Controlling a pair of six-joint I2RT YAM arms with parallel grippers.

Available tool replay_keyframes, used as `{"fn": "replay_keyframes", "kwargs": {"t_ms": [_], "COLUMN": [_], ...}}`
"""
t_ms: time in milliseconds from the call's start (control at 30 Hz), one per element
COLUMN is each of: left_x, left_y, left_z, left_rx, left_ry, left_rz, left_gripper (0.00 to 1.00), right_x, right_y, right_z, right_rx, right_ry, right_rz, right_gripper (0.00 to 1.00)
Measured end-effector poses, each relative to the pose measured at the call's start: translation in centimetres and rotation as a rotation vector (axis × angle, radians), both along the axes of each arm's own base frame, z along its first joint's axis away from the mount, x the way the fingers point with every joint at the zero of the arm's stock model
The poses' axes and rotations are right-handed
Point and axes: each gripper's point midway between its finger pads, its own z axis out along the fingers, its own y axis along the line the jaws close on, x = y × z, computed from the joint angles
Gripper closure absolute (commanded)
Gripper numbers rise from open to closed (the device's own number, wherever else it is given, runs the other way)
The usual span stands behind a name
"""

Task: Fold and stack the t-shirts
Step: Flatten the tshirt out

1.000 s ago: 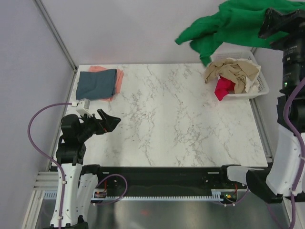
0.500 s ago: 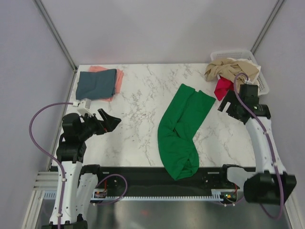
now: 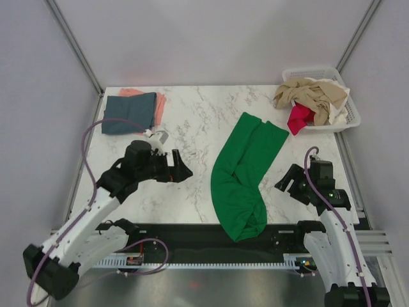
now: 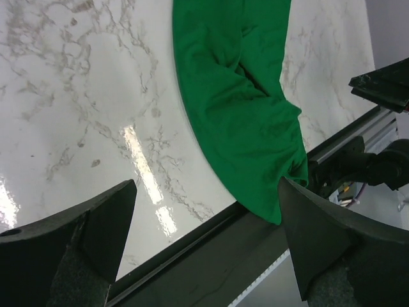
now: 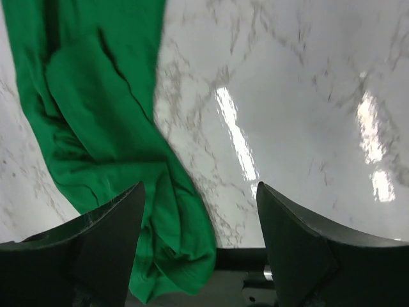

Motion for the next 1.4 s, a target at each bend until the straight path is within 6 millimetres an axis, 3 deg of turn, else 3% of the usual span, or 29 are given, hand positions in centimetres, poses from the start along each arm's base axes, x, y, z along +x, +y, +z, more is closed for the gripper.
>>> {"fn": "replay_keyframes", "kwargs": {"t_ms": [100, 267, 367, 500, 767, 867, 900, 967, 1000, 1033, 1133, 1233, 1333, 1367, 1400], "left_x": [-0.1, -2.2, -3.0, -4.0, -3.2, -2.6, -2.4, -2.1, -2.0, -1.9, -1.5, -1.2, -1.4, -1.6, -1.9], "left_y": [-3.5, -12.0, -15.8, -18.7, -23.3, -24.3, -24.3, -24.0, -23.6, -23.3, -22.7, -21.6, -18.8, -17.1, -15.3], "left_z": [-1.9, -6.3, -8.2, -9.7, -11.8, -13.1, -13.5, -14.5, -14.8, -14.9, -14.0, -10.4, -3.1, -0.2, 2.4], "left_rx": [0.057, 0.207, 0.267, 0.312, 0.388, 0.430, 0.445, 0.483, 0.500, 0.517, 0.536, 0.507, 0.368, 0.298, 0.216], "left_ry": [0.054, 0.132, 0.137, 0.129, 0.070, 0.055, 0.055, 0.055, 0.056, 0.054, 0.036, -0.012, -0.102, -0.137, -0.170], "left_rz": [-0.084, -0.297, -0.368, -0.419, -0.424, -0.415, -0.411, -0.400, -0.394, -0.389, -0.368, -0.325, -0.235, -0.192, -0.147], "left_gripper": [0.00, 0.00, 0.00, 0.00, 0.05, 0.45, 0.66, 0.92, 0.98, 0.98, 0.98, 0.98, 0.95, 0.91, 0.79], "right_x": [-2.9, -3.1, -2.9, -2.7, -1.4, -1.2, -1.2, -1.2, -1.1, -1.0, -0.7, -0.7, -0.6, -0.7, -0.7], "right_y": [1.5, 2.9, 3.6, 3.8, 2.7, 2.6, 2.6, 2.5, 2.5, 2.5, 2.4, 2.4, 2.3, 2.3, 2.3], "right_z": [-3.2, -3.6, -4.1, -4.9, -4.3, -4.6, -4.7, -4.8, -4.8, -4.8, -4.7, -4.7, -4.7, -4.8, -4.8], "right_rx": [0.063, 0.123, 0.127, 0.098, 0.033, 0.023, 0.020, 0.014, 0.013, 0.011, 0.007, 0.005, 0.004, 0.004, 0.004], "right_ry": [0.072, 0.069, 0.094, 0.127, 0.060, 0.071, 0.076, 0.080, 0.075, 0.070, 0.061, 0.063, 0.062, 0.064, 0.064], "right_rz": [0.022, 0.038, 0.061, 0.060, -0.024, -0.030, -0.031, -0.033, -0.035, -0.036, -0.041, -0.042, -0.043, -0.043, -0.043], "right_gripper": [0.23, 0.24, 0.24, 0.24, 0.23, 0.23, 0.23, 0.23, 0.23, 0.23, 0.23, 0.23, 0.23, 0.23, 0.23]}}
